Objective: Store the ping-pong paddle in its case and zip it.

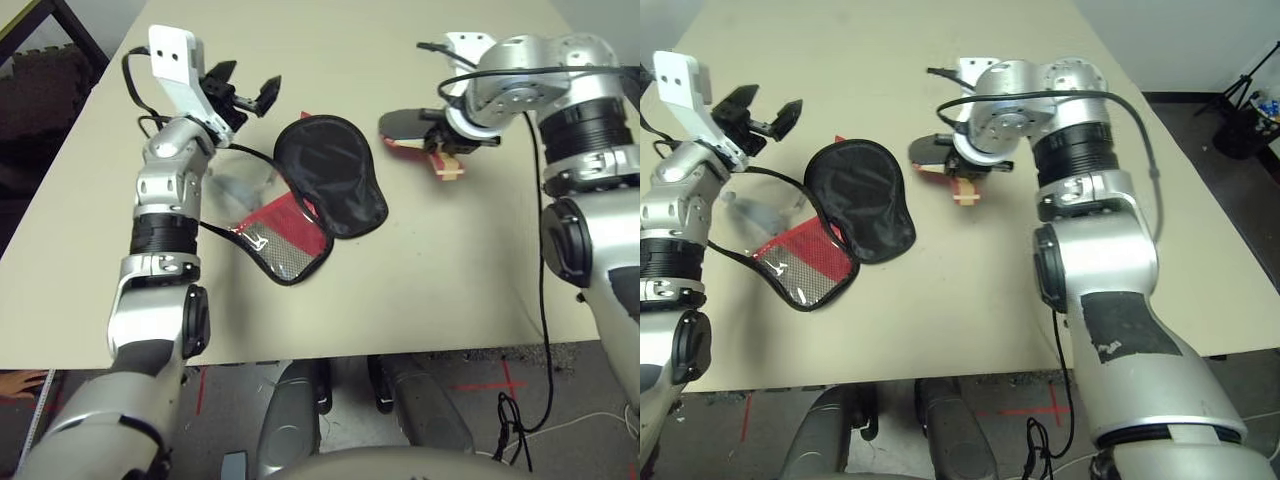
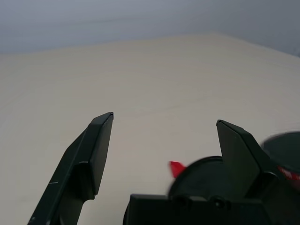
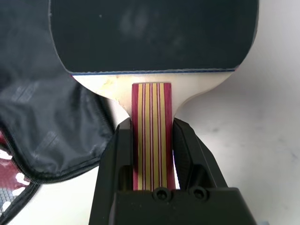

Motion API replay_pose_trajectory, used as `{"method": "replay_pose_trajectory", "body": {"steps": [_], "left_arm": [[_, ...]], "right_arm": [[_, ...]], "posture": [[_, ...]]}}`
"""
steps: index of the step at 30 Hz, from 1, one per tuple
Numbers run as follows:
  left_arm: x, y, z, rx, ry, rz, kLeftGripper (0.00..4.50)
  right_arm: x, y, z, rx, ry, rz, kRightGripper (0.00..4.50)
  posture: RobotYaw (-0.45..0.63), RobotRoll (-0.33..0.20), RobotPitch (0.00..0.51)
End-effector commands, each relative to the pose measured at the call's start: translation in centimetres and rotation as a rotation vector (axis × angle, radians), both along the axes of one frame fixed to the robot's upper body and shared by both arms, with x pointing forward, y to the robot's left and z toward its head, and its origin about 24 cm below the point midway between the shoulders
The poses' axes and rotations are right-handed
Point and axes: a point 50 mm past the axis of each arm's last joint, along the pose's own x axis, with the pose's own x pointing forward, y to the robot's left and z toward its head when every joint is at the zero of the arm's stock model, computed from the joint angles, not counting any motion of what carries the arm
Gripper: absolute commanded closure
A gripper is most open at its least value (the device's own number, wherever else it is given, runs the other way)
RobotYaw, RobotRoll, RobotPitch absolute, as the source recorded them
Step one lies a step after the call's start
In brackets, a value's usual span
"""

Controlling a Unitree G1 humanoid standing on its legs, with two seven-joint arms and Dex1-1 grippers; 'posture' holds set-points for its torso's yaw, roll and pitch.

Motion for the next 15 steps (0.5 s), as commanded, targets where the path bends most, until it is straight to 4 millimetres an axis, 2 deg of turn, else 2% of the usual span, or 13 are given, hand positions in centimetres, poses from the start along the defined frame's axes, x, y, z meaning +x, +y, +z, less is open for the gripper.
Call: {"method": "replay_pose_trajectory", "body": {"steps": [1, 8, 15], "left_arm": [[-0.3, 1.4, -0.2, 0.024, 0.04, 0.011, 0.0], [-1.5, 4.5, 0.0, 0.037, 0.035, 0.103, 0.0], [-1.9, 5.2, -0.3, 0.032, 0.037, 0.124, 0.0]], "right_arm": [[-0.6, 1.6, 0.9, 0.012, -0.083, 0.139, 3.3], [-1.0, 3.4, 0.9, 0.015, -0.247, 0.275, 3.3], [-0.9, 4.3, -0.7, 0.026, -0.248, 0.315, 3.3]], "posture": [[-0.13, 0.0, 0.152], [-0.09, 0.0, 0.158], [-0.08, 0.0, 0.157]]}}
